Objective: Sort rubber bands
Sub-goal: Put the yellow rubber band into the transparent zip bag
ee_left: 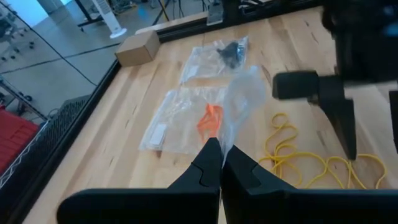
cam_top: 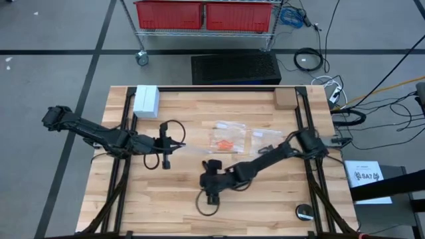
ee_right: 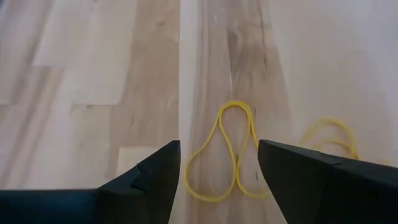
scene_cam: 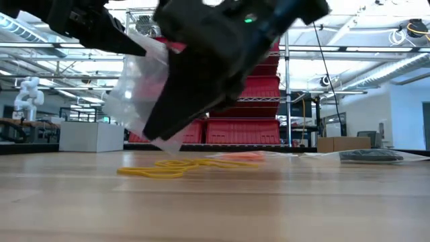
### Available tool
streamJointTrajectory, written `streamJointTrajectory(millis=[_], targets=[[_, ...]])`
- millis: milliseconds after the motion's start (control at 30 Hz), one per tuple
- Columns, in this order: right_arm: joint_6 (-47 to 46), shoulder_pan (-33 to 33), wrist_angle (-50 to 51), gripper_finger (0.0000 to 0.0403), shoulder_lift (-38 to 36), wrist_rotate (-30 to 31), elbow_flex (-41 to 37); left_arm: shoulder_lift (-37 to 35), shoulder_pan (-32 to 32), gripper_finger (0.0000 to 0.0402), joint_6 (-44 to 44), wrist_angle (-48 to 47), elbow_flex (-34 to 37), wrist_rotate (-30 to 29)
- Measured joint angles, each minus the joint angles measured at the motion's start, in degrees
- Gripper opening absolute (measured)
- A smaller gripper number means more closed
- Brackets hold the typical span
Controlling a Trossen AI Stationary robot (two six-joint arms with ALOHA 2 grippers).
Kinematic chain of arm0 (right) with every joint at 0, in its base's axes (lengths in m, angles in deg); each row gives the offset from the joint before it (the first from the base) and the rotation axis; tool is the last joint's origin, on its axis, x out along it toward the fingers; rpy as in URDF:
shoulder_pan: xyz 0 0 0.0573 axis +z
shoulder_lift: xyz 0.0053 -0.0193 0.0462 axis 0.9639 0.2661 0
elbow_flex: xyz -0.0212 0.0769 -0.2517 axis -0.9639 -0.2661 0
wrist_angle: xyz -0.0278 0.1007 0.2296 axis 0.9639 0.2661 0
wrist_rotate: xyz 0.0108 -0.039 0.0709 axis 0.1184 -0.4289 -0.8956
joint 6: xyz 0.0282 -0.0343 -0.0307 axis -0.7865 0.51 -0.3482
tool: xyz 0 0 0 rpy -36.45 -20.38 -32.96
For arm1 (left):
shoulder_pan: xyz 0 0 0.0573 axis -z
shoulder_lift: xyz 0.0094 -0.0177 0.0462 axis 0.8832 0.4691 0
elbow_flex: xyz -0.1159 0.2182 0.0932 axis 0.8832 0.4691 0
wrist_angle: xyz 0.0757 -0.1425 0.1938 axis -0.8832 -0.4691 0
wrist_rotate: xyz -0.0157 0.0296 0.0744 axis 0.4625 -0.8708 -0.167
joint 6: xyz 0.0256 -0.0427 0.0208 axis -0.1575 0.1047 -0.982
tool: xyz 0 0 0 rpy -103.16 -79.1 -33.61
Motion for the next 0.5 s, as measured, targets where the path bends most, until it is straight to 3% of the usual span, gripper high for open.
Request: streamJointTrajectory(millis=[267, 500], targets=[[-0.2, -1.2, 12.4, 0.021, 9.7, 0.4, 14.4, 0.0, 0.4, 0.0, 0.0, -0.1, 0.0, 0.4], [-1.9, -2.3, 18.3, 0.021, 13.5, 1.4, 20.0, 0.0, 1.2, 0.0, 0.0, -0.1, 0.0, 0.5]])
